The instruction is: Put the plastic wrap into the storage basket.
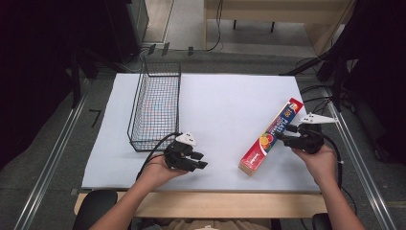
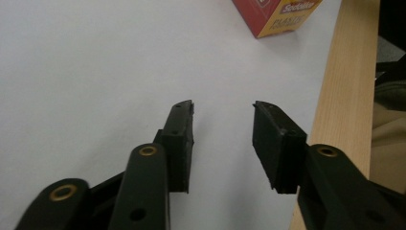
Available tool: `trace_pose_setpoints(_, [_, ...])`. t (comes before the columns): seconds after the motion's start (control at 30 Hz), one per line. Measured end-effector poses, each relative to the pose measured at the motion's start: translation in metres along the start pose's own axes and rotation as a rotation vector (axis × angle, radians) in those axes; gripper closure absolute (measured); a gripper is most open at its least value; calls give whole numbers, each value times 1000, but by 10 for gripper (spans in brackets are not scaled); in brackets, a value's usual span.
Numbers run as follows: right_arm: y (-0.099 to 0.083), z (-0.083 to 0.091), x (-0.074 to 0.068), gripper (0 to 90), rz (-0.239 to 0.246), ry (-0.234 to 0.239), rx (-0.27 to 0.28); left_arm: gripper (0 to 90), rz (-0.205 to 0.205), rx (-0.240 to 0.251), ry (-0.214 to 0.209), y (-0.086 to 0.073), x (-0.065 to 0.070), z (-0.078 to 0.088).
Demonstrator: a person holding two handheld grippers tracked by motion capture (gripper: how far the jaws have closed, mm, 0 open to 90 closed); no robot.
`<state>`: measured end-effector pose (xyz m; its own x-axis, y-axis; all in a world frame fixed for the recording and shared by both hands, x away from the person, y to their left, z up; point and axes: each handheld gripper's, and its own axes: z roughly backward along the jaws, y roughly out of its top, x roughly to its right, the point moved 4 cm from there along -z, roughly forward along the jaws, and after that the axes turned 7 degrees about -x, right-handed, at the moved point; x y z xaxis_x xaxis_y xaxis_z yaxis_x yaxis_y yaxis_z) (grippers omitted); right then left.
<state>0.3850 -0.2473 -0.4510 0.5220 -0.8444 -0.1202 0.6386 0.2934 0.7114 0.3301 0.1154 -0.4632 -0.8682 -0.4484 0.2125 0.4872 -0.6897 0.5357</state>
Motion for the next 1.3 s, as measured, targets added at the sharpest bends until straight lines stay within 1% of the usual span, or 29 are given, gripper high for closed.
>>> trace_pose_setpoints(0.03, [0, 0, 0, 424, 0, 0, 0, 576, -10, -16, 14, 0, 0, 0])
trace_pose_setpoints(0.07, [0, 0, 0, 427, -8, 1, -7, 538, -20, -12, 23, 0, 0, 0])
trace_pose_setpoints(0.13, [-1, -1, 0, 428, -20, 2, -22, 499, -23, -3, 26, 1, 0, 1])
trace_pose_setpoints(0.17, [-1, -1, 0, 428, -20, 2, -22, 474, -23, -3, 26, 1, 0, 1])
trace_pose_setpoints(0.2, [-2, 0, 0, 428, -18, 0, -23, 474, -19, -2, 26, 1, -1, 1])
trace_pose_setpoints(0.23, [-2, 0, 0, 428, -18, -2, -23, 457, -7, 2, 21, 2, -1, 2])
trace_pose_setpoints(0.3, [-2, 1, -1, 428, -21, -3, -24, 437, -3, 7, 23, 2, -1, 2])
trace_pose_setpoints(0.37, [-2, 1, -1, 428, -27, -3, -24, 419, 12, 15, -13, 3, 0, 5])
trace_pose_setpoints(0.4, [-2, 1, -2, 427, -30, -3, -25, 409, 21, 19, -25, 4, 0, 6])
trace_pose_setpoints(0.43, [-2, 1, -2, 428, -31, -2, -30, 404, 19, 14, -27, 4, 1, 7])
trace_pose_setpoints(0.47, [-3, 1, -3, 428, -32, -4, -33, 400, 19, 14, -27, 4, 1, 7])
trace_pose_setpoints(0.5, [-3, 1, -4, 427, -35, -9, -37, 396, 12, 1, -20, 3, 2, 7])
trace_pose_setpoints(0.57, [-3, 2, -4, 427, -38, -12, -41, 394, 10, -13, -20, 2, 1, 6])
trace_pose_setpoints(0.7, [-3, 2, -5, 427, -52, -12, -44, 393, 15, -19, -23, 2, -1, 5])
trace_pose_setpoints(0.73, [-4, 3, -5, 428, -51, -17, -47, 393, 13, -10, -23, 3, 0, 6])
trace_pose_setpoints(0.87, [-4, 3, -6, 427, -50, -21, -51, 392, 7, -8, -17, 3, -1, 6])
trace_pose_setpoints(1.03, [-5, 3, -6, 425, -46, -24, -54, 396, 9, -22, -17, 3, -1, 5])
trace_pose_setpoints(1.17, [-5, 3, -6, 421, -47, -26, -54, 399, 3, -22, -16, 4, 0, 6])
trace_pose_setpoints(1.23, [-5, 3, -6, 416, -52, -29, -57, 399, 1, -26, -14, 3, 1, 5])
trace_pose_setpoints(1.27, [-5, 3, -6, 403, -72, -40, -64, 399, 5, -32, -22, 4, 2, 5])
trace_pose_setpoints(1.3, [-5, 3, -6, 403, -72, -40, -64, 398, 5, -32, -22, 4, 2, 5])
